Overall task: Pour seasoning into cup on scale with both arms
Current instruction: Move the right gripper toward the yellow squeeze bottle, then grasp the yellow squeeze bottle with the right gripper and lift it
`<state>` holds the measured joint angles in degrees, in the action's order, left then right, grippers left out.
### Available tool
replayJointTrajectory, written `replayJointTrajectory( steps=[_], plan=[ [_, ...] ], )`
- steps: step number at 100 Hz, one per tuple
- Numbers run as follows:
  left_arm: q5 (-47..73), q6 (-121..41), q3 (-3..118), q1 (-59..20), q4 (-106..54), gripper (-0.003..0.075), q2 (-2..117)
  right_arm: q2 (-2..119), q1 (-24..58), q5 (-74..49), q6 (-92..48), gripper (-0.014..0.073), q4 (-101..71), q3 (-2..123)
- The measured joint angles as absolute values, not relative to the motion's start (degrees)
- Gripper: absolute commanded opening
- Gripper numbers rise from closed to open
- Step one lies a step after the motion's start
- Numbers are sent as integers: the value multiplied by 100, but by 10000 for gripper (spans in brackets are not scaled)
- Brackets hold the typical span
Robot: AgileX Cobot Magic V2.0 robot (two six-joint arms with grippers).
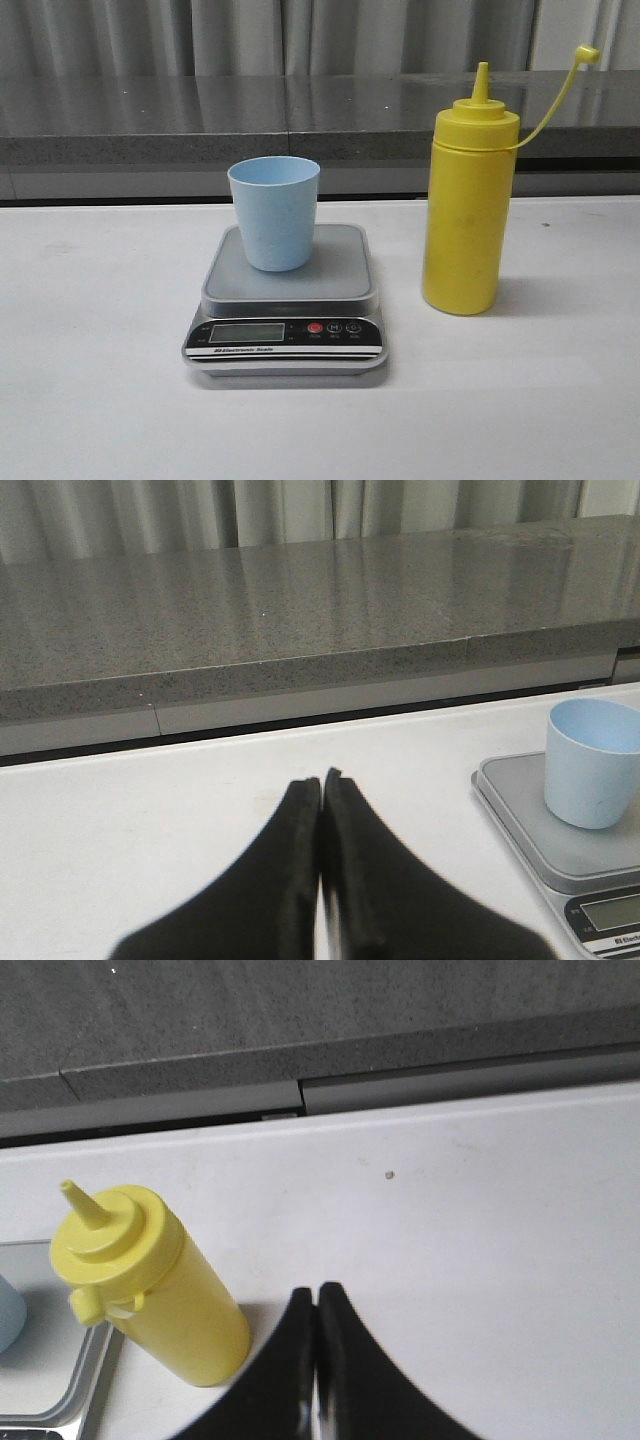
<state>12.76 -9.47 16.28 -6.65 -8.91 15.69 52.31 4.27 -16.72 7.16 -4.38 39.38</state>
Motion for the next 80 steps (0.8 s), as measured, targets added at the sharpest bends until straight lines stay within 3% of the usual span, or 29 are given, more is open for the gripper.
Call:
replayJointTrajectory(
  steps=[37, 49, 68, 75, 80],
  plan=[
    [1276, -947, 1628, -665, -891, -20, 1569, 5827, 1290, 391, 410, -29, -64, 2760],
    [1276, -947, 1628, -665, -891, -20, 1569, 5851, 1511, 949, 408, 136, 132, 2334],
    [1276, -947, 1628, -665, -891, -20, 1569, 5851, 1579, 1463, 395, 582, 383, 1994],
    [1276, -947, 1628, -665, -891, -20, 1569, 5876, 1579, 1657, 385, 661, 419, 1967],
    [1276, -947, 1628, -665, -891, -20, 1569, 5929, 1579, 1802, 385, 663, 419, 1967]
  ],
)
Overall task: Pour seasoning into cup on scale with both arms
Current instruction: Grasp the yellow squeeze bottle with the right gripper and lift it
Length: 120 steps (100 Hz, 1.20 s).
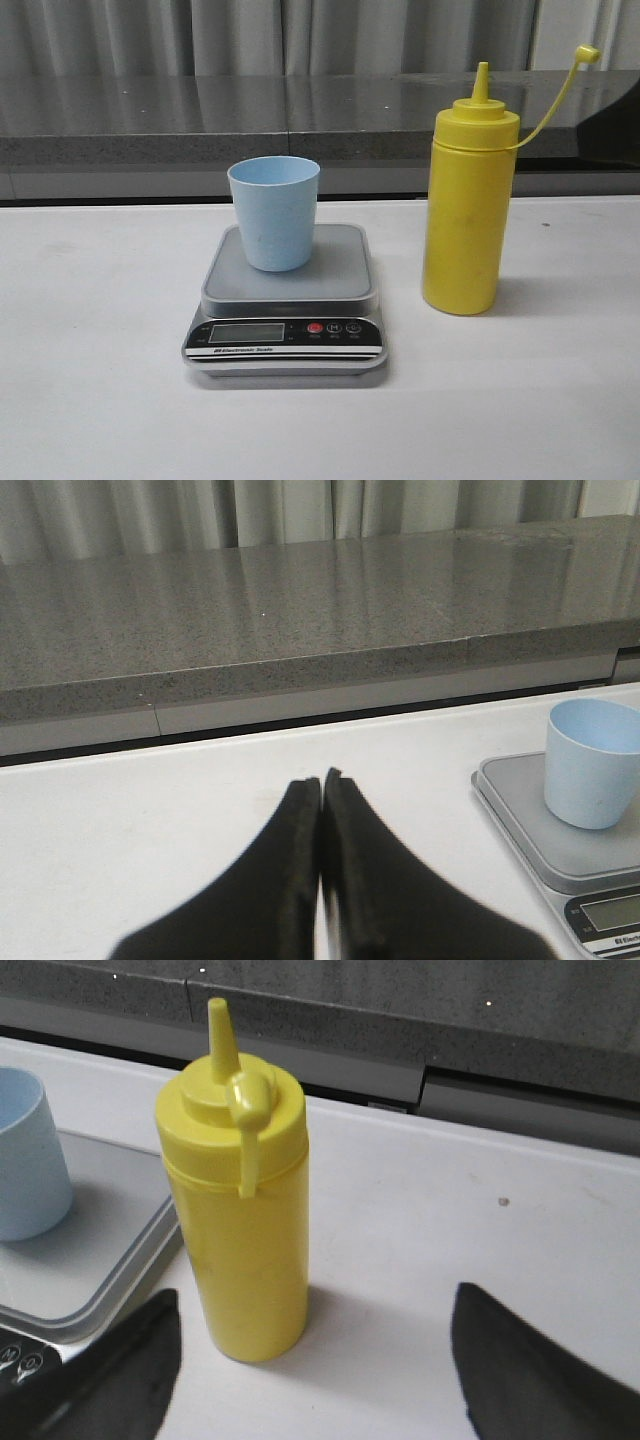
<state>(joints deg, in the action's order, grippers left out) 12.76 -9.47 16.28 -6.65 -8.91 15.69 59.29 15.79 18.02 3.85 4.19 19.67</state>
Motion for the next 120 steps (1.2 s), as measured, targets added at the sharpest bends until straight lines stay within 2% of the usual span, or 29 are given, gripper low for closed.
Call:
replayJointTrajectory(
  steps=[26, 73, 93, 120],
  plan=[
    [1276, -947, 1628, -665, -891, -20, 1569, 6872, 1579, 2661, 385, 662, 427, 1967],
    [1276, -947, 1628, -665, -891, -20, 1569, 9565, 1579, 6259, 385, 662, 1066, 1978],
    [1276, -947, 1628, -665, -891, -20, 1569, 10318, 1579, 6454, 385, 662, 1125, 2204],
    [1276, -947, 1628, -665, -891, -20, 1569, 10435, 1579, 6491, 385, 662, 1193, 2642]
  ],
)
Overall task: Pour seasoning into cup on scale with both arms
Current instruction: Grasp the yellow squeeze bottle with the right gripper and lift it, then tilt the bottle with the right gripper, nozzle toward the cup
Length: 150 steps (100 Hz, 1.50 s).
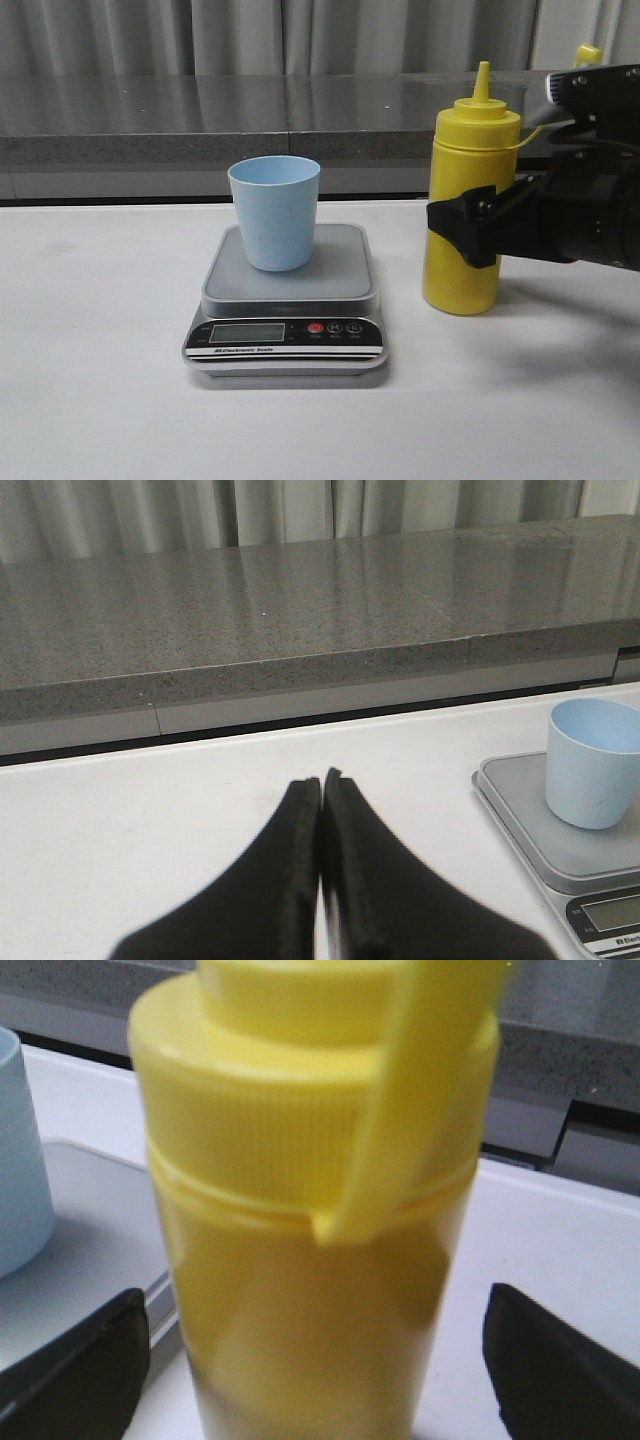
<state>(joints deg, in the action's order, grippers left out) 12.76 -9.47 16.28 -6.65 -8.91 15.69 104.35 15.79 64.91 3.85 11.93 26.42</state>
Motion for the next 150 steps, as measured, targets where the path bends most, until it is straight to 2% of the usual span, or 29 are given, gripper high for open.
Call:
replayJointTrajectory(
  steps=[35, 49, 61, 71, 93, 109, 132, 150],
  plan=[
    [1276, -947, 1628, -665, -891, -20, 1569, 10444, 1579, 6493, 385, 640, 1205, 3101],
    [1276, -947, 1628, -665, -891, -20, 1569, 10444, 1579, 6493, 385, 519, 1205, 3126],
    [1276, -947, 1628, -665, -891, -20, 1569, 10444, 1579, 6493, 385, 351, 1205, 3126],
    [1276, -947, 1628, -665, -891, -20, 1569, 10444, 1579, 6493, 385, 277, 1205, 3126],
    [1276, -947, 1628, -665, -891, -20, 1569, 10430, 1579, 6493, 385, 276, 1306, 3126],
    [1276, -947, 1628, -665, -891, -20, 1569, 9986, 1579, 6192, 385, 276, 1891, 3162],
    [1276, -947, 1628, -665, -891, -20, 1569, 9024, 1616, 4036, 421, 276, 2839, 3625],
    [1276, -947, 1628, -665, -891, -20, 1569, 8586, 1953, 2276, 435, 276, 3243, 4345]
  ],
)
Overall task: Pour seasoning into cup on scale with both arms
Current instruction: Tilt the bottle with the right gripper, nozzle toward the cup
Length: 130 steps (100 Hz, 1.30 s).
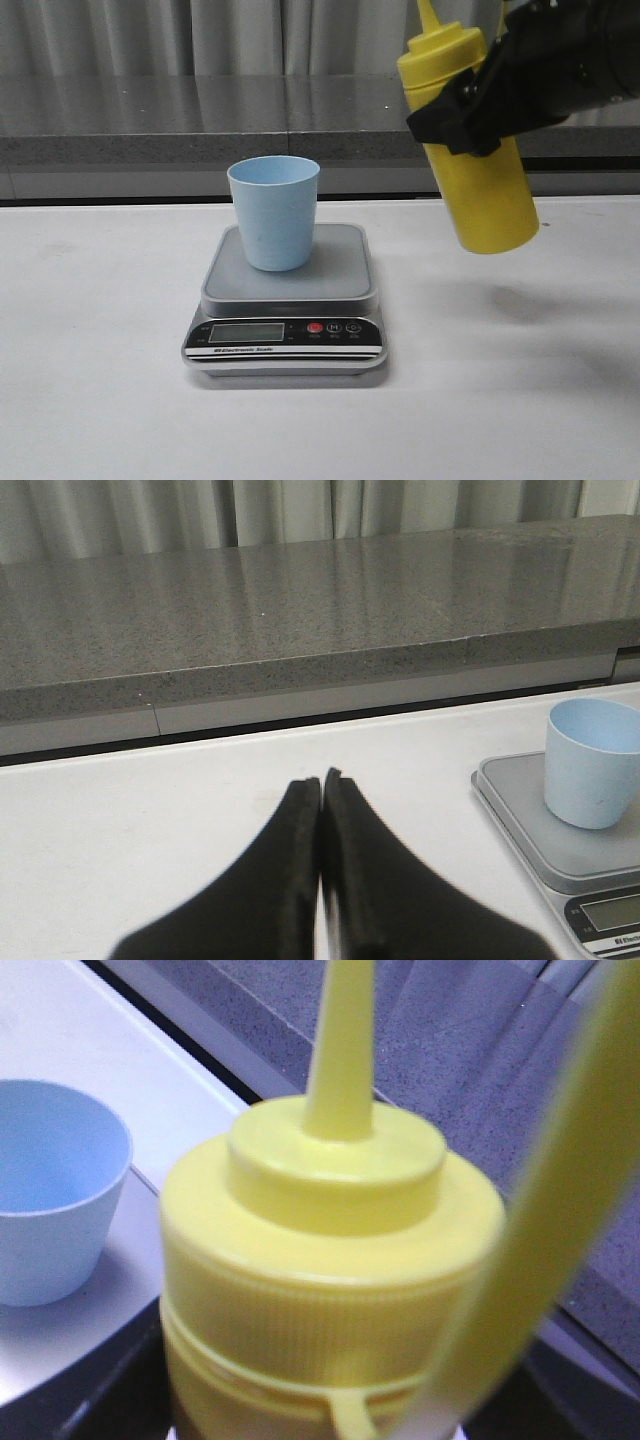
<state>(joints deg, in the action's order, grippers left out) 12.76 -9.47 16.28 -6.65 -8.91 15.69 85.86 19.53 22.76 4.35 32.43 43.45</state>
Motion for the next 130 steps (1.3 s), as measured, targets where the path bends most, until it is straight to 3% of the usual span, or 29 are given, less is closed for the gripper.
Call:
replayJointTrajectory(
  steps=[39, 95, 130],
  plan=[
    [1276, -947, 1628, -665, -891, -20, 1569, 8603, 2951, 159, 448, 276, 4289, 5689],
    [1276, -947, 1628, -665, -891, -20, 1569, 9703, 3890, -2289, 448, 276, 6305, 6562],
    [1276, -947, 1628, -665, -891, -20, 1569, 10004, 4190, -3085, 302, 276, 7580, 6738]
  ],
)
